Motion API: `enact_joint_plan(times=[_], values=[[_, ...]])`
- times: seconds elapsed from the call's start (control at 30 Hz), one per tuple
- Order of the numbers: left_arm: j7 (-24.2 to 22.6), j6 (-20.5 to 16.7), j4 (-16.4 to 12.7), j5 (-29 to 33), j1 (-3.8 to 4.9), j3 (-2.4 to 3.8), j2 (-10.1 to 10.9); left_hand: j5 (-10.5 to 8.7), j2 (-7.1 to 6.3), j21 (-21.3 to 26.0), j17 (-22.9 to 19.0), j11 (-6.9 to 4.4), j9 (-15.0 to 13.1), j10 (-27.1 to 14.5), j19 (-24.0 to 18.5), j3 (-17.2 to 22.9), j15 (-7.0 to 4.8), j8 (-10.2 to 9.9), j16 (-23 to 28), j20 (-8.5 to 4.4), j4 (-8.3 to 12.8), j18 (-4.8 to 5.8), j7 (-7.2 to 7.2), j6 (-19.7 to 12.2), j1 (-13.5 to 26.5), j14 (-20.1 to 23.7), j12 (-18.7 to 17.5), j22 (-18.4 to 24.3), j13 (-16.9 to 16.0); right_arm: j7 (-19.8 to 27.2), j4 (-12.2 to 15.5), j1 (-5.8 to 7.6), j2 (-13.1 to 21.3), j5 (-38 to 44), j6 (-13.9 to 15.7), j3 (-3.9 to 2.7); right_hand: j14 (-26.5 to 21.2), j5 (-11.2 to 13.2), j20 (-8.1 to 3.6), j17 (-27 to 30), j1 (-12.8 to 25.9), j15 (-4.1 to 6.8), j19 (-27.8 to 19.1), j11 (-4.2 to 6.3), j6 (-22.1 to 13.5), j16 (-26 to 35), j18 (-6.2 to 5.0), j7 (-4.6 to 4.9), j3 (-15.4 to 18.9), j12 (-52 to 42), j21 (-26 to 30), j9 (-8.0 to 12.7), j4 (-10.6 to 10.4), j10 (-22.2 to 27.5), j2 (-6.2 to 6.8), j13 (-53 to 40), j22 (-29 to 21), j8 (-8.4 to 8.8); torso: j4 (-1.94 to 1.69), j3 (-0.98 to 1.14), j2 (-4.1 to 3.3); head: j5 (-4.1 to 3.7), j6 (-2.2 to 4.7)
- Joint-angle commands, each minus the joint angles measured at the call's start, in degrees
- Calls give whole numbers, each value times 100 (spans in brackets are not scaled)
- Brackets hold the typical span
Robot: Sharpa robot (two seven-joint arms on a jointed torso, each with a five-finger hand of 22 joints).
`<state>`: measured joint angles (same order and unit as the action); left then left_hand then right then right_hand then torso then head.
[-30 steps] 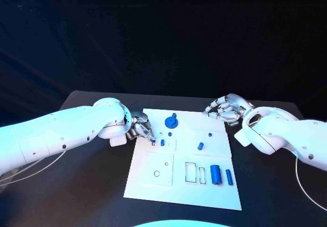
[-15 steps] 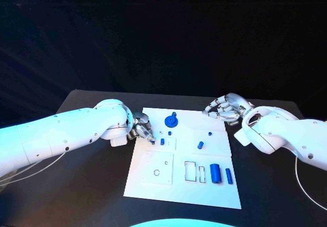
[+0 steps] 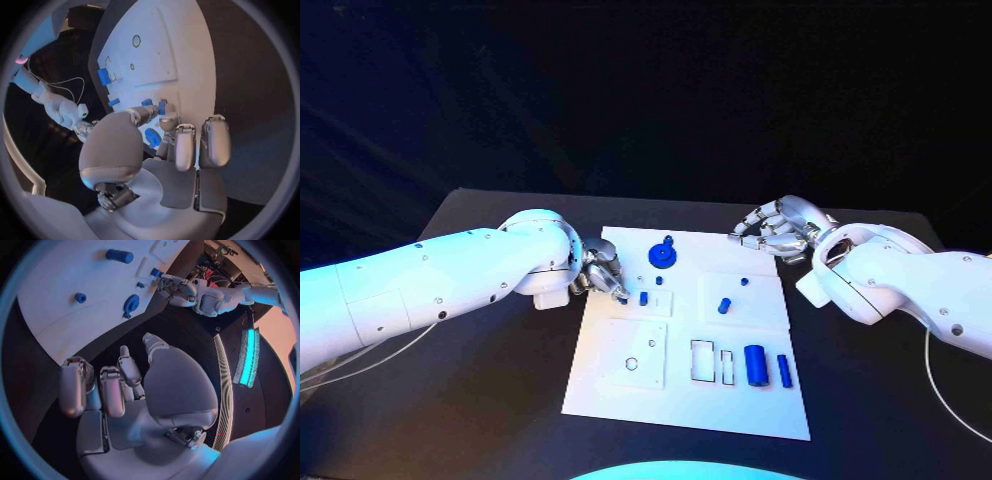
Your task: Assemble the parts on the task board
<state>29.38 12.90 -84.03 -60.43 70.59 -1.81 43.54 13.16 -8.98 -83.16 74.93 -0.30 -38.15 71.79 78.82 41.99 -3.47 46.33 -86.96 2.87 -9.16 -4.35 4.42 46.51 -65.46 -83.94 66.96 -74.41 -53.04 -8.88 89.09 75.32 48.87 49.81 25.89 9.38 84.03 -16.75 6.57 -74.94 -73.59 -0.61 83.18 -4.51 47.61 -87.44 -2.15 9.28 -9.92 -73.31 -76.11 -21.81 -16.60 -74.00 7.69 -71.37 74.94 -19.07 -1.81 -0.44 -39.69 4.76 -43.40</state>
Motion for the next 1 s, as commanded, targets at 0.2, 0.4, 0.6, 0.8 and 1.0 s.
enact_joint_plan(times=[0.2, 0.4, 0.6, 0.8, 1.0], values=[[21, 177, -41, -109, -8, -13, -8, 25, 58, -22, 1035, -17, -20, 36, -5, 846, -27, 18, -21, -5, 846, 69, -60, 80, 10, -472, 29, 13, 0, 26, 6, -6, 4, 156, -60, 0, 460, -6, -18, -1000, 38, 31, -28, 7, -43, 36, -93, -14, -24, 7, 16, 9, -3, 21, -14, 7, 934, -38, -1, 4, 0, -2, 1], [28, 184, -46, -131, -8, -18, -12, 26, 52, -20, 1033, -17, -22, 43, -7, 846, -27, 22, -20, -6, 849, 68, -61, 85, 26, -472, 35, 16, -6, 22, 10, -6, 8, 158, -57, 0, 460, -6, -18, -1000, 38, 31, -28, 7, -43, 36, -93, -14, -24, 7, 16, 9, -3, 21, -14, 7, 934, -38, 0, -1, -5, -5, 0], [36, 239, -44, -138, -8, -20, -17, 25, 44, -19, 1039, -19, -24, 64, -8, 846, -29, 30, -24, -7, 851, 68, -65, 95, 53, -474, 55, 17, -34, 19, 10, -6, 12, 158, -58, 0, 460, -6, -18, -1000, 38, 31, -28, 7, -43, 36, -93, -14, -24, 7, 16, 9, -3, 21, -14, 7, 934, -38, 0, -1, -4, -11, -16], [42, 295, -42, -140, -8, -21, -12, 27, 45, -20, 1059, -31, -29, 118, -2, 845, -35, 50, -37, -11, 851, 70, -80, 126, 109, -480, 101, 9, -95, 18, 7, -6, 11, 159, -60, 0, 460, -6, -18, -1000, 38, 31, -28, 7, -43, 36, -93, -14, -24, 7, 16, 9, -3, 21, -14, 7, 934, -38, 0, -1, -3, -13, -24], [44, 237, -15, -70, -8, -19, -16, 44, 76, -32, 1073, -51, -30, 171, 20, 869, -49, 70, -47, -22, 856, 76, -103, 169, 159, -485, 140, -21, -141, 18, 16, -6, 3, 143, -62, 0, 460, -7, -19, -998, 49, 31, -26, 7, -46, 37, -93, -15, -23, -2, 16, 11, -2, 13, -11, -2, 936, -46, 0, 0, -3, -8, -18]])
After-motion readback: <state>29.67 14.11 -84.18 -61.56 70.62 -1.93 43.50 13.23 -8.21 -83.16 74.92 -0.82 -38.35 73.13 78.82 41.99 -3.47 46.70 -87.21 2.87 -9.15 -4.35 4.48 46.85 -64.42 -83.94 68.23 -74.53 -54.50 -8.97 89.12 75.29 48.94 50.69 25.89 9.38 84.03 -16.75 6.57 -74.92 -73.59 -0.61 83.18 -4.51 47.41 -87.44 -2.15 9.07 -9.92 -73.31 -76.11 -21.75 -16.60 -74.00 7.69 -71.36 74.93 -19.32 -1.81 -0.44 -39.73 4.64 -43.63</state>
